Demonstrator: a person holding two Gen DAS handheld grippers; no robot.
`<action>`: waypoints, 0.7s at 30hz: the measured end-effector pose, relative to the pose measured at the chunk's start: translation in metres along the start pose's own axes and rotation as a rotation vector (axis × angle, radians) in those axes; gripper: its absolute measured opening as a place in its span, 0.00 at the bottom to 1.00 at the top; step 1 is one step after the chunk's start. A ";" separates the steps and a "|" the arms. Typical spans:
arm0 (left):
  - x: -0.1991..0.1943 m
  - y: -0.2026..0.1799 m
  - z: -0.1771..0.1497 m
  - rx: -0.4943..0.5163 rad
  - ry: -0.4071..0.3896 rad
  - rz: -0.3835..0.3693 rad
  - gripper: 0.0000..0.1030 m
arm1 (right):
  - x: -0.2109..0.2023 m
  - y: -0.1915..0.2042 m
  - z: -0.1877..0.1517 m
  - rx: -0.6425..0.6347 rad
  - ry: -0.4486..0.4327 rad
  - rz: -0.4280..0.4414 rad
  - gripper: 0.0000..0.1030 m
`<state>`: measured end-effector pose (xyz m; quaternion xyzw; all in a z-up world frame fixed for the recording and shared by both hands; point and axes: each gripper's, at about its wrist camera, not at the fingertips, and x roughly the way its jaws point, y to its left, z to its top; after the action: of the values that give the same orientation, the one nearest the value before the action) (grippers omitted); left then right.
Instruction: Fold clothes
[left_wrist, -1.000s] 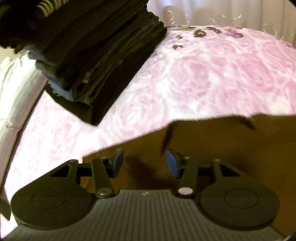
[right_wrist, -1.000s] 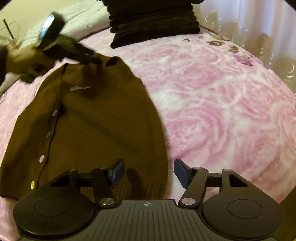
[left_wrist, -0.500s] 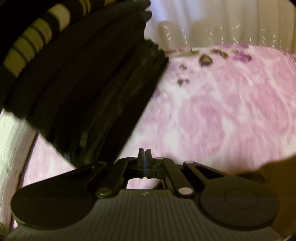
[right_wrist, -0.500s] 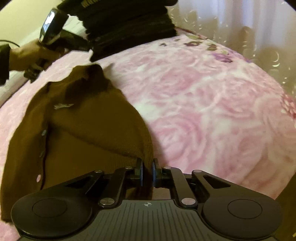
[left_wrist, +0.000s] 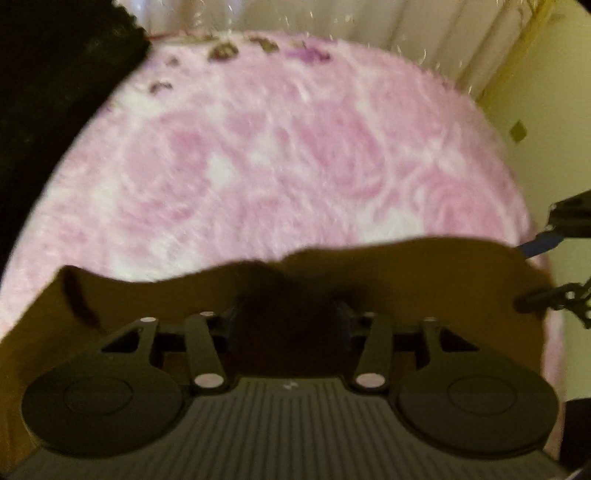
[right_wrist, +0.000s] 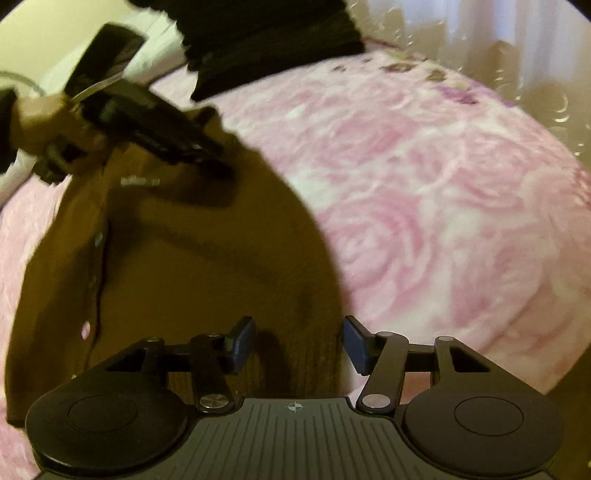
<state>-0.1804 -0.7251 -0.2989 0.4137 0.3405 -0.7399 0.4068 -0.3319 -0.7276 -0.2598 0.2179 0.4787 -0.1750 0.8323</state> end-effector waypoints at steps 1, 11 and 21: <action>0.004 -0.002 0.001 0.005 0.002 -0.003 0.06 | 0.003 -0.002 -0.001 0.014 0.012 -0.005 0.07; 0.011 -0.006 0.058 0.050 -0.097 0.090 0.09 | -0.005 -0.047 0.007 0.145 0.015 -0.019 0.10; -0.103 0.005 -0.045 -0.227 -0.220 0.275 0.23 | -0.038 -0.024 -0.005 0.095 -0.072 -0.037 0.60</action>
<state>-0.1272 -0.6567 -0.2268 0.3246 0.3157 -0.6749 0.5826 -0.3656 -0.7416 -0.2332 0.2419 0.4434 -0.2206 0.8344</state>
